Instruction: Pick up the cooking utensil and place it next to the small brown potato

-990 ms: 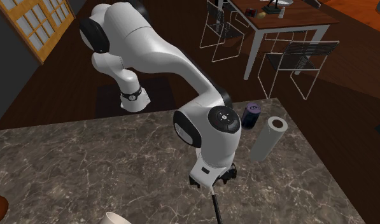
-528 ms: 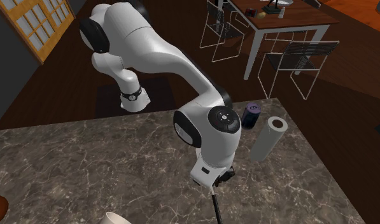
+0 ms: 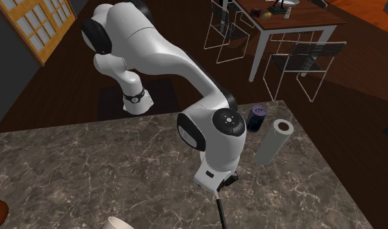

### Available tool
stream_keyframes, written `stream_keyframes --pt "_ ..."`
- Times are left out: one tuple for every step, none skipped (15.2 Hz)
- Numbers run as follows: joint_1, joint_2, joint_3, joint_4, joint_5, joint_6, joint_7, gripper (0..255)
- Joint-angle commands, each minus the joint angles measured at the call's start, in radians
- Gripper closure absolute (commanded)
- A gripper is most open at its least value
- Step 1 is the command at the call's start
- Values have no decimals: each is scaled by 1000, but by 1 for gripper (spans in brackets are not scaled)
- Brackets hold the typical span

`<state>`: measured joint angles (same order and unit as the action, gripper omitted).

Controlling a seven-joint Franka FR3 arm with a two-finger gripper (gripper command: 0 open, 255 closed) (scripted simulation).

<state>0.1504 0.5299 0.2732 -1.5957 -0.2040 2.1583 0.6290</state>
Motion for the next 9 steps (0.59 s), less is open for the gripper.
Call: stream_keyframes --pt "-1 -6 1 5 2 -10 -2 255" --pt "-1 -11 3 10 4 -21 -3 255" --pt "-2 -17 4 15 7 -32 -5 255" --pt "-2 -22 5 21 9 -42 -7 255" --pt "-2 -27 6 27 11 -53 -8 255" --pt "-3 -32 7 33 13 -64 -10 255" --pt "-3 -37 8 40 15 -75 -11 255" --pt "-3 -41 9 47 16 -86 -13 255" --pt "-3 -46 10 54 18 -97 -14 255"
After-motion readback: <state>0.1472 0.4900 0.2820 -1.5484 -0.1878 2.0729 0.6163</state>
